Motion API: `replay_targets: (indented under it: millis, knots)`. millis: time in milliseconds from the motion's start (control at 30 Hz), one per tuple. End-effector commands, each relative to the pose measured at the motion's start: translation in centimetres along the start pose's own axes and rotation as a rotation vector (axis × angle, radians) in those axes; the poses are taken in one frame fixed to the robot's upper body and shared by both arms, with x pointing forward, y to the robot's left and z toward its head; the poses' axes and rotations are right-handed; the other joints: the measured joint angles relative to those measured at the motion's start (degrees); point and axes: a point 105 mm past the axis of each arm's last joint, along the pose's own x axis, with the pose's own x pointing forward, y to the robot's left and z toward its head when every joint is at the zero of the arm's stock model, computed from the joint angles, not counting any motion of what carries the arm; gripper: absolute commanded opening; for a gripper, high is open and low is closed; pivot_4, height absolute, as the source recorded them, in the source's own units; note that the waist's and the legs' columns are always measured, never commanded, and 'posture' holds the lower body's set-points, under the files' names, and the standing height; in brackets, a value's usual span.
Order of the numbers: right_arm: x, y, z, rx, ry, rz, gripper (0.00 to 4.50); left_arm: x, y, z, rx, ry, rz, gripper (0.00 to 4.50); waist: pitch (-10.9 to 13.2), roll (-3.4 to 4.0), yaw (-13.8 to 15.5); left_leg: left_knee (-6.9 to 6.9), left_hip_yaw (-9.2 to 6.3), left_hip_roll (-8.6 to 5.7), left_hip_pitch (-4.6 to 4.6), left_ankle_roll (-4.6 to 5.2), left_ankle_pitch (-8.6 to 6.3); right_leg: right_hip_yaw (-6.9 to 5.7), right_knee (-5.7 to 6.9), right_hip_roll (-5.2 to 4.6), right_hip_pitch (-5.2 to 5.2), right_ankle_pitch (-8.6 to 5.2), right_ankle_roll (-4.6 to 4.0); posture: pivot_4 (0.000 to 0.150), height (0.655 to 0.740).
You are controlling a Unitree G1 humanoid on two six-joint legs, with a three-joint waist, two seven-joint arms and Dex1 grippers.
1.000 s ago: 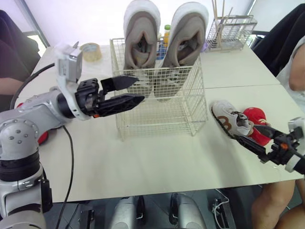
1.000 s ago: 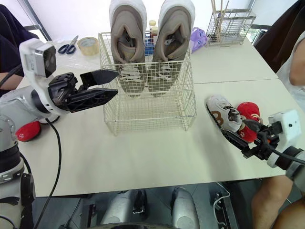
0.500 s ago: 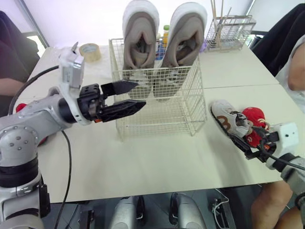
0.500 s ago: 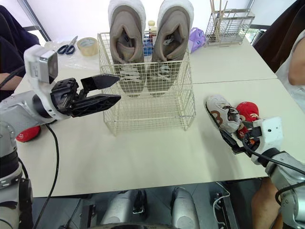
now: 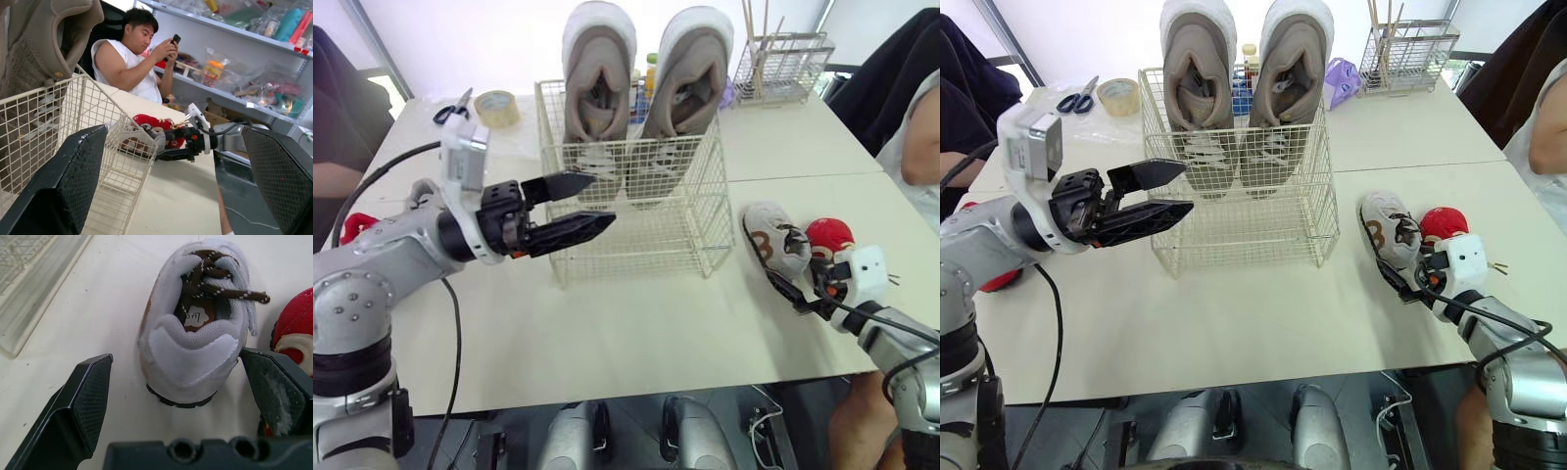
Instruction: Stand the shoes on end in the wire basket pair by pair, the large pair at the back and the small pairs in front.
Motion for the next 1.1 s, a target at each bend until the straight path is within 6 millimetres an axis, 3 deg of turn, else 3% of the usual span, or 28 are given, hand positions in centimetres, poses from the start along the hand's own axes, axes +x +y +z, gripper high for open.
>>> replay_targets:
  millis: [33,433,533,633,767,867,1100]
  knots:
    - [0.5,-0.3,0.6,0.005,-0.033,-0.031,4.46,0.1,-0.6,0.6,0.034,-0.02,-0.012,4.5,0.0,0.0,0.0,0.0,0.01,0.0,0.01,0.0,0.0,0.01,0.01,0.0,0.0,0.0,0.0,0.15,0.74]
    - [3.9,-0.4,1.1,0.08,-0.064,-0.106,4.46,0.7,-0.4,0.8,0.047,-0.026,0.005,4.5,0.0,-0.02,-0.1,0.02,0.19,0.0,0.23,-0.01,0.01,0.56,0.19,0.2,0.0,0.0,-0.01,0.15,0.74]
    - [4.5,-0.2,1.3,0.08,-0.069,-0.105,3.68,0.8,-0.2,1.0,0.053,-0.029,0.01,4.5,0.0,-0.02,-0.2,0.02,0.25,0.0,0.28,-0.01,0.01,0.62,0.24,0.21,0.0,0.0,-0.01,0.15,0.74]
    - [4.8,0.0,1.4,0.066,-0.071,-0.095,2.13,0.9,-0.1,1.0,0.063,-0.029,0.016,4.5,0.0,-0.02,-0.2,0.02,0.33,0.0,0.4,-0.02,0.01,0.72,0.39,0.2,0.0,-0.02,-0.02,0.15,0.74]
    - [4.3,-0.2,2.1,0.026,-0.094,-0.093,0.69,0.9,0.1,1.2,0.068,-0.043,0.025,4.5,0.0,-0.03,-0.2,0.02,0.37,0.01,0.51,-0.04,0.02,0.79,0.51,0.2,0.0,-0.02,-0.03,0.15,0.74]
    - [3.7,-0.7,4.2,-0.047,-0.129,-0.095,0.22,0.9,0.6,1.5,0.066,-0.05,0.031,4.5,0.0,-0.02,-0.1,0.02,0.38,0.01,0.52,-0.05,0.03,0.81,0.54,0.2,0.0,-0.02,-0.04,0.15,0.74]
    - [0.0,-1.8,13.6,-0.429,-0.275,-0.083,0.22,0.2,2.5,3.3,0.021,-0.083,0.016,4.5,0.0,0.05,-0.1,0.03,0.41,0.01,0.51,-0.04,0.03,0.84,0.55,0.18,-0.03,-0.03,-0.03,0.15,0.74]
